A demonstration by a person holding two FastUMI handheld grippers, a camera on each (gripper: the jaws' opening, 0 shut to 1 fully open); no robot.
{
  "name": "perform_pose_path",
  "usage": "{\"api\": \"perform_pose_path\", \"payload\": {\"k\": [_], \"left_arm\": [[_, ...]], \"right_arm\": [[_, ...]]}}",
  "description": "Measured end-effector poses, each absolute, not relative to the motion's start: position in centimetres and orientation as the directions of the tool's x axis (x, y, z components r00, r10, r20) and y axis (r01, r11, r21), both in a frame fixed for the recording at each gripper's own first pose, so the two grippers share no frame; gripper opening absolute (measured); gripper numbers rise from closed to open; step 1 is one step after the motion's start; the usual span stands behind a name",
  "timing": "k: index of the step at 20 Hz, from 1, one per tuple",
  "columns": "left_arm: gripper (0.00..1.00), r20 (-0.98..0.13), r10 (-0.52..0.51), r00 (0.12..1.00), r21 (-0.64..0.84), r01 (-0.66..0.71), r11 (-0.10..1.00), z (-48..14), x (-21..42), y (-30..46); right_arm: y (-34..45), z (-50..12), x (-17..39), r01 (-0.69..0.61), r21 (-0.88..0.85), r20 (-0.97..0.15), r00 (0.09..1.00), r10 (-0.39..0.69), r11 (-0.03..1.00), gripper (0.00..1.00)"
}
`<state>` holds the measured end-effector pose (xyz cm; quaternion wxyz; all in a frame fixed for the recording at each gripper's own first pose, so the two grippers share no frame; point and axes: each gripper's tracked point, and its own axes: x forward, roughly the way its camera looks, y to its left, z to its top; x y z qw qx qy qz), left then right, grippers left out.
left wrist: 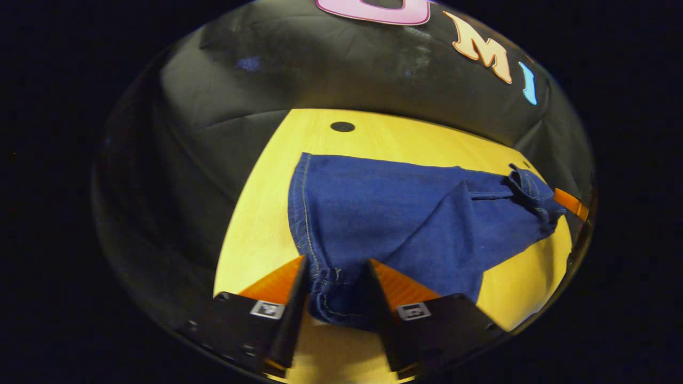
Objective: Grasp the waist and the cuffs of the jeans and fold them to make the two legs overlap; first hold the waist and fold one-third of the jeans toward the cuffs, then hold the cuffs and fold the remaining one-third in the same direction to finish folding.
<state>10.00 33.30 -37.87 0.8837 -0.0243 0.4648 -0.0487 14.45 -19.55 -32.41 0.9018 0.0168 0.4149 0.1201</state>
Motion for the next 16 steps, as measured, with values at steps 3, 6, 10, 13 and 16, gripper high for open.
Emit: {"api": "perform_pose_path", "payload": {"k": [3,6,10,13,16], "left_arm": [[0.26,-0.822,-0.105,0.560,-0.090,0.056,0.994,-37.9,10.2,32.5],[0.00,-0.839,-0.056,0.541,-0.039,0.043,0.998,-37.7,10.1,33.0],[0.00,-0.814,-0.039,0.579,-0.051,-0.003,0.999,-34.3,11.5,31.5],[0.00,-0.766,-0.054,0.641,-0.057,0.016,0.998,-30.1,13.2,28.7],[0.00,-0.737,-0.085,0.671,-0.050,0.072,0.996,-27.1,14.0,24.4]], "right_arm": [[-20.0,-32.0,14.6,-0.212,0.122,-0.737,0.635,0.232,0.970,0.97],[-20.6,-31.3,15.1,-0.222,0.129,-0.724,0.645,0.245,0.966,0.97],[-22.0,-29.2,16.5,-0.223,0.148,-0.688,0.677,0.263,0.963,0.97],[-23.8,-27.7,17.0,-0.218,0.171,-0.667,0.692,0.276,0.961,0.97],[-26.0,-26.6,17.4,-0.218,0.179,-0.661,0.696,0.281,0.959,0.97]]}}
